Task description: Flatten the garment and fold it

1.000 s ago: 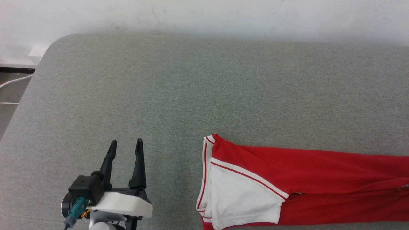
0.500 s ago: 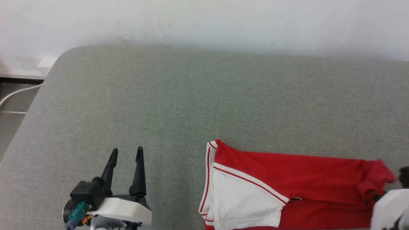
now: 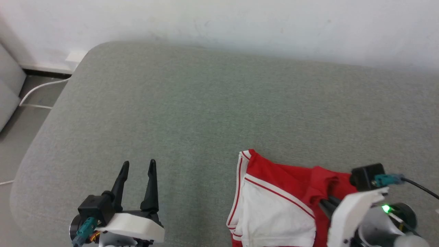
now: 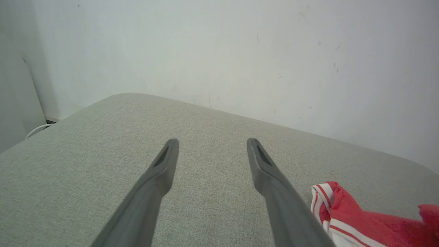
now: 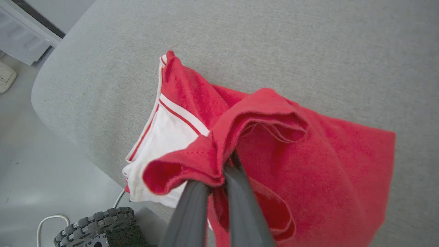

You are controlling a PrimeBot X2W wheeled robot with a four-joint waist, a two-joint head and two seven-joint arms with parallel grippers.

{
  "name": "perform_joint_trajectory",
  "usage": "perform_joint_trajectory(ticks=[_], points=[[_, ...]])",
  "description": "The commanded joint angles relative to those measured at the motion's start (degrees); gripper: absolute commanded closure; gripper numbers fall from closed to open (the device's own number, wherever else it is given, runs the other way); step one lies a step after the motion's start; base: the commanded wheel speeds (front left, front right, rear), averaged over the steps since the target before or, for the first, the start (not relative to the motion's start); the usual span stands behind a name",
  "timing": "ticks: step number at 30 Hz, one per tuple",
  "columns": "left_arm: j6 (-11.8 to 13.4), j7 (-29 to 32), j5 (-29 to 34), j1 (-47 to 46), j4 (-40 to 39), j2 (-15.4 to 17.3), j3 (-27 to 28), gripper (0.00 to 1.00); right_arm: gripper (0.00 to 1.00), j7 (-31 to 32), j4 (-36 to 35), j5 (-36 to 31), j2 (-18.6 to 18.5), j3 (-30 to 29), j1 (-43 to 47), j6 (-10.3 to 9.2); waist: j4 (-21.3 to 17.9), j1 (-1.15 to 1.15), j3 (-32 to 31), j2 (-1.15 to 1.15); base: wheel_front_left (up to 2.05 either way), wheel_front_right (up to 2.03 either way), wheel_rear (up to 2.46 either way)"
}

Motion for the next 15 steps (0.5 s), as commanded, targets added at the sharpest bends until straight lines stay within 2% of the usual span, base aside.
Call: perform_joint_trajectory(ticks=[1,5,14,15], points=[[-0.7,-0.3,0.2,-0.4,0.3,-0.2,-0.1,0.00,1.00,0.0,0.5,0.3,0.7,0.7,-1.6,-0.10,1.5,0.00,0.4,0.01,0.00,0.00,0.00],[-0.7,-0.3,0.2,-0.8,0.6,-0.3,-0.2,0.00,1.00,-1.4,4.1,0.4,2.7,3.1,-4.6,-0.10,3.0,0.00,0.5,0.01,0.00,0.00,0.00],[-0.4,-0.3,-0.1,-1.2,1.2,-0.3,-0.9,0.00,1.00,-5.7,16.0,-0.6,4.0,7.1,-8.6,-0.10,5.1,0.00,0.5,0.01,0.00,0.00,0.00],[-0.4,-0.3,-0.1,-1.2,1.2,-0.3,-0.8,0.00,0.53,-6.6,17.5,-0.1,4.1,7.0,-9.0,-0.10,5.1,0.00,0.5,0.01,0.00,0.00,0.00]])
